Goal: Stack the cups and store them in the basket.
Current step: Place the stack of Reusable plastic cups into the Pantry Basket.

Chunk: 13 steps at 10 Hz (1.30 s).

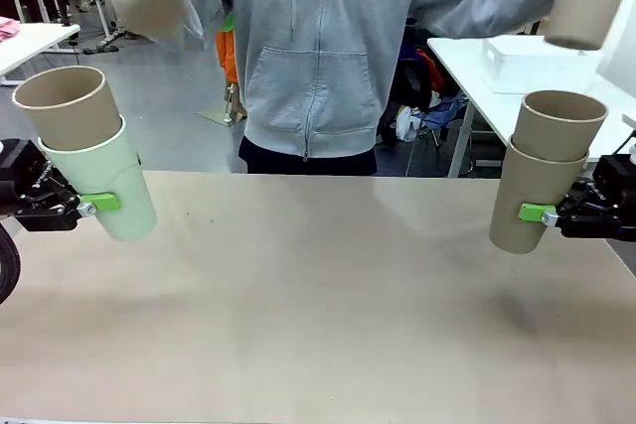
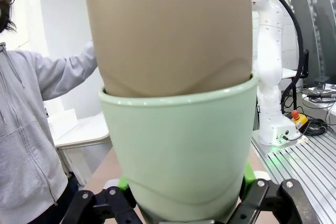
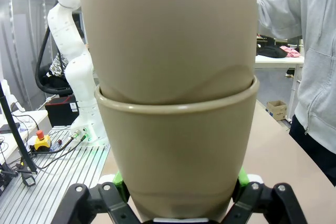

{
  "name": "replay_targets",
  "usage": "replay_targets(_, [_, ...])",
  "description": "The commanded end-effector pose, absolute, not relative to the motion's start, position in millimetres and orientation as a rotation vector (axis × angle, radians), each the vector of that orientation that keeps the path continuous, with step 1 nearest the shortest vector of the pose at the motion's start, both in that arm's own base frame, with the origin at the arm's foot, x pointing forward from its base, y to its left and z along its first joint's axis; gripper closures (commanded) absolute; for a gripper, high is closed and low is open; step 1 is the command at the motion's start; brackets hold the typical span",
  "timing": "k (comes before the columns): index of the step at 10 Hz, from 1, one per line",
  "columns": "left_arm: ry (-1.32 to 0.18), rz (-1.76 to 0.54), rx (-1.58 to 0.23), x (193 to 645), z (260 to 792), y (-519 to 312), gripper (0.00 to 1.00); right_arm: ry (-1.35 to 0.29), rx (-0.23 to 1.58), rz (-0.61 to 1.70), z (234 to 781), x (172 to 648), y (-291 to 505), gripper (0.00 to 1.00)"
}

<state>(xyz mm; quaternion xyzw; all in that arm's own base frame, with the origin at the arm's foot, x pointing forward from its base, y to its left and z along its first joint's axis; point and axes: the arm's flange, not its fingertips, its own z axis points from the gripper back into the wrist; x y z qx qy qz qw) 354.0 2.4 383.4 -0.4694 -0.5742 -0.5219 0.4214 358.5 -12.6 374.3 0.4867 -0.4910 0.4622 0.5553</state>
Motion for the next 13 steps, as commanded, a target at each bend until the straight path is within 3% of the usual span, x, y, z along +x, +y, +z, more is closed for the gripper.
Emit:
replay_targets(1, [-1.449,-1.306,-1.172,353.7,386.1,4.1,0.15,-1.164,1.148,1.095,376.4,358.4,-12.7,0.15])
replay_targets(13, [-1.449,-1.306,-1.172,353.7,386.1,4.1,0.15,-1.164,1.148,1.095,376.4,358.4,-12.7,0.15])
